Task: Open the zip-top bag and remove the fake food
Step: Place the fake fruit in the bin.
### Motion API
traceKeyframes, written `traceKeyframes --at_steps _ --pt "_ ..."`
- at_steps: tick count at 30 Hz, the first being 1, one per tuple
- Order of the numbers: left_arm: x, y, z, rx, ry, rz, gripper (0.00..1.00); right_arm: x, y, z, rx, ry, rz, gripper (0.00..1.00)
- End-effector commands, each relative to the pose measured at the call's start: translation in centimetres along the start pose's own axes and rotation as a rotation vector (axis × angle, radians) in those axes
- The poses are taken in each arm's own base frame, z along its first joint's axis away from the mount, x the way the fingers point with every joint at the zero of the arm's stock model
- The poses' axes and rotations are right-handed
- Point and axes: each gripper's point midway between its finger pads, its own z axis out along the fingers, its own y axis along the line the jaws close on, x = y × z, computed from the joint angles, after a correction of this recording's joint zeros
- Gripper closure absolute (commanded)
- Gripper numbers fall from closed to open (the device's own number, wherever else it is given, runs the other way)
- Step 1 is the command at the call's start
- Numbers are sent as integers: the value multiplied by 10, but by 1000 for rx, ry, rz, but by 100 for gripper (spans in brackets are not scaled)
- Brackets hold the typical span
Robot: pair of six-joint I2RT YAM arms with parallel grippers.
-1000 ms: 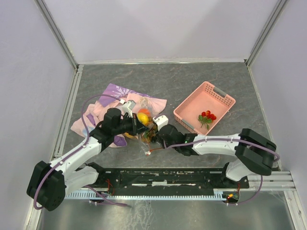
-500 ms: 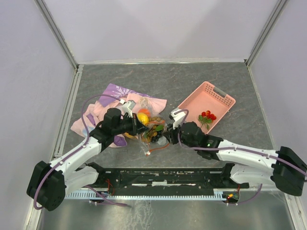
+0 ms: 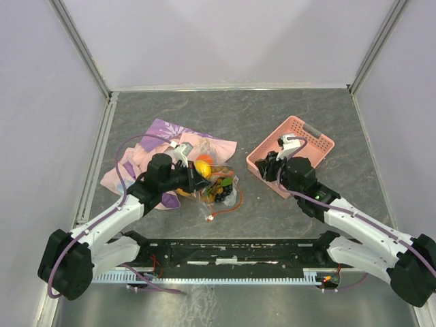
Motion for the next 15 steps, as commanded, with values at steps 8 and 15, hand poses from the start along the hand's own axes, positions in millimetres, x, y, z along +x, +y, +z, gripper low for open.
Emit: traceKeyframes --at_steps 8,15 --pt "-13 -10 -2 41 -45 7 97 -8 -50 3 169 -15 143 71" --pt "-14 -11 -2 43 -48 9 97 0 -67 7 216 7 188 69"
